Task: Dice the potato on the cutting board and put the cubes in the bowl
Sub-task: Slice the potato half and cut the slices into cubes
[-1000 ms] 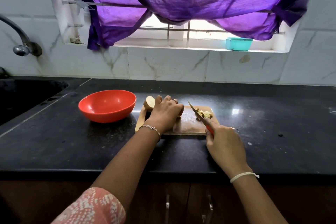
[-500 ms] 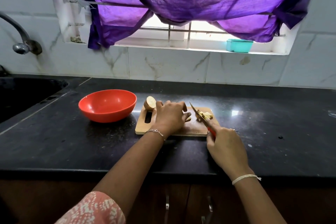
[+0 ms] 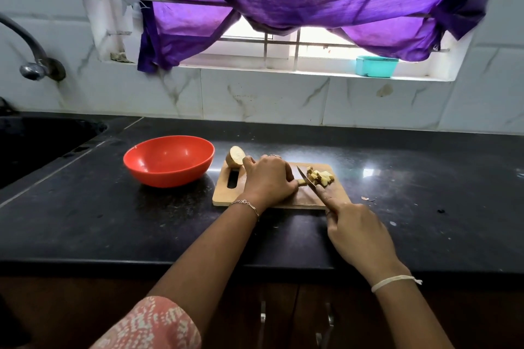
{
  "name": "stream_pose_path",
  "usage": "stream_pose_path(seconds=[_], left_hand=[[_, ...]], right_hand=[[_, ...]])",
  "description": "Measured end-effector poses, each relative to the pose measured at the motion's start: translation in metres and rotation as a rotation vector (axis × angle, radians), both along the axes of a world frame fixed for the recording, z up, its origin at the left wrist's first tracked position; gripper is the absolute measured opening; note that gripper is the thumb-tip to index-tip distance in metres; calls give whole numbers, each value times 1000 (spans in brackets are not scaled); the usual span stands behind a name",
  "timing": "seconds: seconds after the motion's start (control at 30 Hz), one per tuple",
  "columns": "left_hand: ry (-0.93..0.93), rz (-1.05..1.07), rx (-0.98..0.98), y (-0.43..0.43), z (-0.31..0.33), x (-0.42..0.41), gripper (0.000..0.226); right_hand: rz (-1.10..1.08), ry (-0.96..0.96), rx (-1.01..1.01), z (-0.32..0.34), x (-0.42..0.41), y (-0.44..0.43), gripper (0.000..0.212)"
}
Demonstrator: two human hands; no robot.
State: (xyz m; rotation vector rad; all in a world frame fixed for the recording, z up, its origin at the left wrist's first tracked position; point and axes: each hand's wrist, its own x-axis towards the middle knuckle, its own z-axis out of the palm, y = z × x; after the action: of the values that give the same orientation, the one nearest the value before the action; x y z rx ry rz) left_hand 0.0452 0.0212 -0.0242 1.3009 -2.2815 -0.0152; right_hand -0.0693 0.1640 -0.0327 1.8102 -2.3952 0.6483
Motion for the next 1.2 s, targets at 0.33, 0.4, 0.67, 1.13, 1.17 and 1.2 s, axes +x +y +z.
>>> stream_pose_path(seconds=[0.33,0.4,0.67,1.13,1.17,1.2], left_hand=[[32,15,17,0,-4,-2,30],[30,11,31,-1,-2,-2,30],[50,4,54,1,-3,0,26],[96,-35,68,0,-4,0,24],[94,-31,72,0,-4,0,24],[93,-27,80,1,-4,0,24]], right_hand=[[-44,152,19,-7,9,-1,60],[-24,141,28,-4,7,-3,61],[1,58,4,-1,6,-2,56],[10,161,71,3,6,-7,57],[11,171,64,1,8,-6,57],[9,175,55,0,10,-5,57]])
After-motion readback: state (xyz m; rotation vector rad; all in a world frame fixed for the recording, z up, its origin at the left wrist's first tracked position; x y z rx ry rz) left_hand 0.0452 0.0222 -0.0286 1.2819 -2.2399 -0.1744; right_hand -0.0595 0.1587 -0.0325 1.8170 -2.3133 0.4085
